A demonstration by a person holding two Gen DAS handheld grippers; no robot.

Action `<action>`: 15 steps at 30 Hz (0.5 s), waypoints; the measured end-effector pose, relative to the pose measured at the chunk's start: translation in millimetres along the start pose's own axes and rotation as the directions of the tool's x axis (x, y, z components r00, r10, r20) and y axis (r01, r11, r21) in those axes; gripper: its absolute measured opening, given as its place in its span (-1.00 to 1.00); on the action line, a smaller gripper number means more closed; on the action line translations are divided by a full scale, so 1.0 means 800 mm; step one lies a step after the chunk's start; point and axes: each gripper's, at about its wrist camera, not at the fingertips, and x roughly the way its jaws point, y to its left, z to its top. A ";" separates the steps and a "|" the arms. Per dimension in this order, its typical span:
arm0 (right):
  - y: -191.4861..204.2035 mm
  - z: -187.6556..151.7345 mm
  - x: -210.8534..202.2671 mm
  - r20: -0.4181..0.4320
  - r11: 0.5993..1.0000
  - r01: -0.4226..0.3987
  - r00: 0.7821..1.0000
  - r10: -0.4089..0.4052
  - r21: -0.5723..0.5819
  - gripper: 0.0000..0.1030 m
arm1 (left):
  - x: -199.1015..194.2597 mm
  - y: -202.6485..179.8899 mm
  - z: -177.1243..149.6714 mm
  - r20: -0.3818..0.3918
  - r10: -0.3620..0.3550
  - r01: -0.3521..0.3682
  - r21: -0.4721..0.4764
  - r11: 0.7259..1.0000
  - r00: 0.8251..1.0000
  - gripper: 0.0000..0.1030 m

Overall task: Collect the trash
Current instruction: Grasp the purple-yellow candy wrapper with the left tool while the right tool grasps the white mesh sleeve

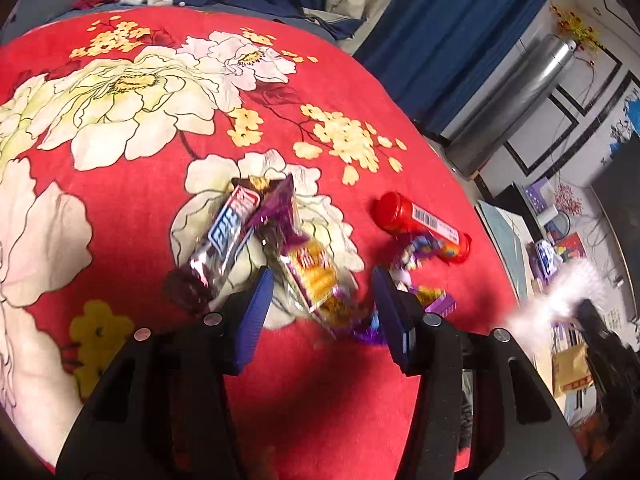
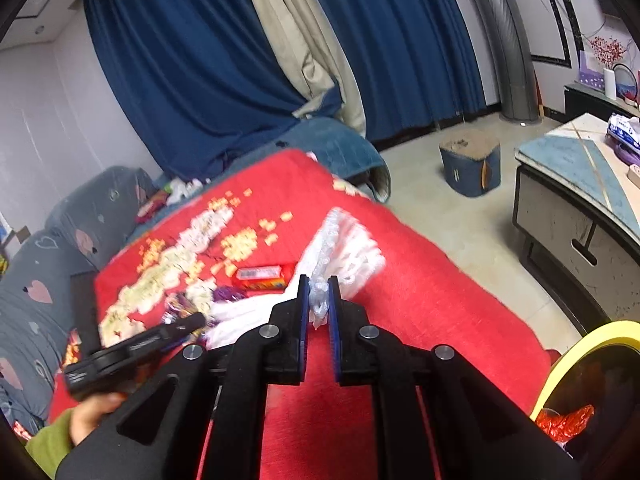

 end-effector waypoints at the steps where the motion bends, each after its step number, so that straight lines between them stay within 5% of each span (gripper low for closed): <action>1: 0.001 0.002 -0.009 0.017 1.000 -0.007 1.000 0.007 0.000 -0.83 | 0.002 -0.001 0.001 0.003 0.008 -0.008 0.000 1.000 1.000 -0.27; 4: 0.003 0.006 -0.025 0.041 1.000 -0.023 0.999 0.023 -0.009 -0.83 | 0.006 0.002 0.003 0.006 0.024 -0.024 -0.012 1.000 1.000 -0.68; 15: 0.021 0.003 -0.067 0.104 0.995 0.002 0.995 0.009 -0.098 -0.83 | -0.051 -0.028 0.003 0.131 -0.096 0.083 0.103 0.991 0.987 -0.81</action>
